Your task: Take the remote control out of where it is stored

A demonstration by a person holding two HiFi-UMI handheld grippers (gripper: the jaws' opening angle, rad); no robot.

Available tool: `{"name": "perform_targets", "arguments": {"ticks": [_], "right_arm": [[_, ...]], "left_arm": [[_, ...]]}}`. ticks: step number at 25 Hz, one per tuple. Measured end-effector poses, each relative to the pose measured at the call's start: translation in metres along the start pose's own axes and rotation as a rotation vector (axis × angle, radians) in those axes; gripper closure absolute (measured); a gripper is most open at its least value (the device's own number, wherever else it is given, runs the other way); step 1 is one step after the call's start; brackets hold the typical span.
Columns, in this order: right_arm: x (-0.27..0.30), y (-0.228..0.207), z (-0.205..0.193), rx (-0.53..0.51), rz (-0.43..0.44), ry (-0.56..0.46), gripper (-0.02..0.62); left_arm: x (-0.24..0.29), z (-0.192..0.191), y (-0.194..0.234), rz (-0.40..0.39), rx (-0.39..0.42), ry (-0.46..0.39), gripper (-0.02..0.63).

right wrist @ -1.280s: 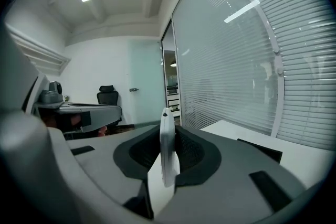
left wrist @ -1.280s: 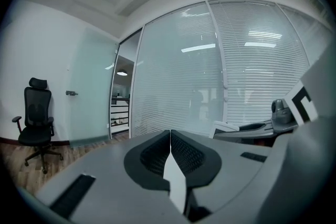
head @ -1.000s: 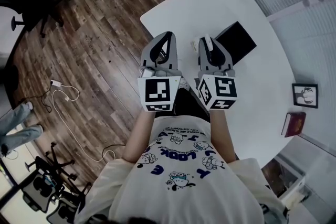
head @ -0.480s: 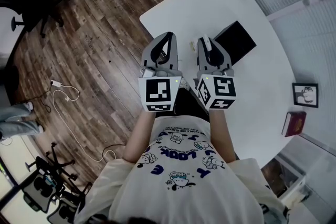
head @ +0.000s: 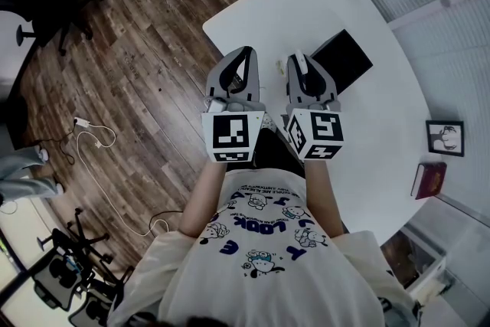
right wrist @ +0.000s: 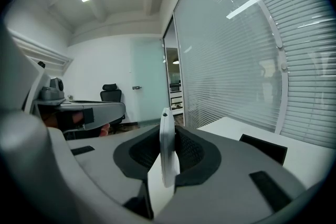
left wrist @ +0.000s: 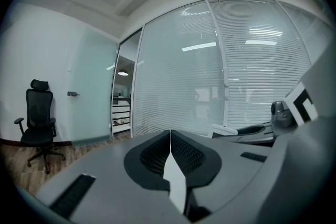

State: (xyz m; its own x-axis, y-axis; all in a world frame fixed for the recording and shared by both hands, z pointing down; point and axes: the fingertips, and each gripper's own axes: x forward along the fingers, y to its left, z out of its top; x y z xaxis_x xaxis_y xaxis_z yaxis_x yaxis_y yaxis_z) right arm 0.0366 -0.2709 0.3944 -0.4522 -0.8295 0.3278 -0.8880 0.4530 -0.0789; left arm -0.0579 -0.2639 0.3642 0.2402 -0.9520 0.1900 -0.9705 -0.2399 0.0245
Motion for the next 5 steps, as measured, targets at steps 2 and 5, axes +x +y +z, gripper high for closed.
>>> {"name": "perform_targets", "arguments": {"ticks": [2,5], "right_arm": [[0.0001,-0.0003,0.0004,0.000,0.001,0.000,0.515],[-0.0002,0.0004,0.0006,0.000,0.002,0.000,0.515]], "left_arm": [[0.0005,0.0005,-0.0005,0.000,0.000,-0.001,0.588],[0.0007,0.0011,-0.0012,-0.001,0.000,-0.002,0.588]]}}
